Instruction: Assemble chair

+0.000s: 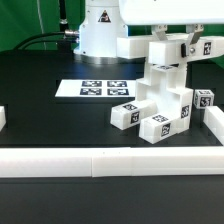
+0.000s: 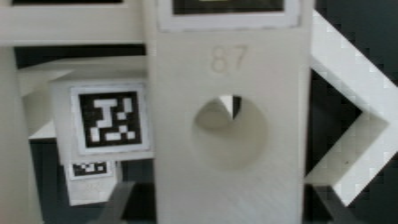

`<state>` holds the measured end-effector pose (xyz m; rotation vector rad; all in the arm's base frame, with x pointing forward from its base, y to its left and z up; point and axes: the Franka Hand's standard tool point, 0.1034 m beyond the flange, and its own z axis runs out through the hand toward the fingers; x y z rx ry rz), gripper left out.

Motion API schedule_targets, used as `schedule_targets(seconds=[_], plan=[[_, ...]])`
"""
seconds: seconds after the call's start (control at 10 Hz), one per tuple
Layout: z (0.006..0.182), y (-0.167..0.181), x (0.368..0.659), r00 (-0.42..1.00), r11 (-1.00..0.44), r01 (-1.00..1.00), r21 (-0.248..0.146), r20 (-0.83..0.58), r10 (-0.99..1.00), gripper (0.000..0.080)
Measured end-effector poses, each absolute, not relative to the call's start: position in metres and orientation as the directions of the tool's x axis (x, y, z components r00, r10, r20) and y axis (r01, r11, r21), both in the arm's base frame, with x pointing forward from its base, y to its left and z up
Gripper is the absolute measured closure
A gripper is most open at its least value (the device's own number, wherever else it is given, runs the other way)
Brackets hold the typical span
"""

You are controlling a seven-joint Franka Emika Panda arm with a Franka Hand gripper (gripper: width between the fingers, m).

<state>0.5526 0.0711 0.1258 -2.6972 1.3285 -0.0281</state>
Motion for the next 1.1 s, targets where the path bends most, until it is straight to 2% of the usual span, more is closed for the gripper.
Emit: schedule_targets(seconds=[1.1], plan=[[0.125,0.0645,0.5506,0.602,-0.594,-0.795,-0.124,-0.042,-0.797,0.0515]])
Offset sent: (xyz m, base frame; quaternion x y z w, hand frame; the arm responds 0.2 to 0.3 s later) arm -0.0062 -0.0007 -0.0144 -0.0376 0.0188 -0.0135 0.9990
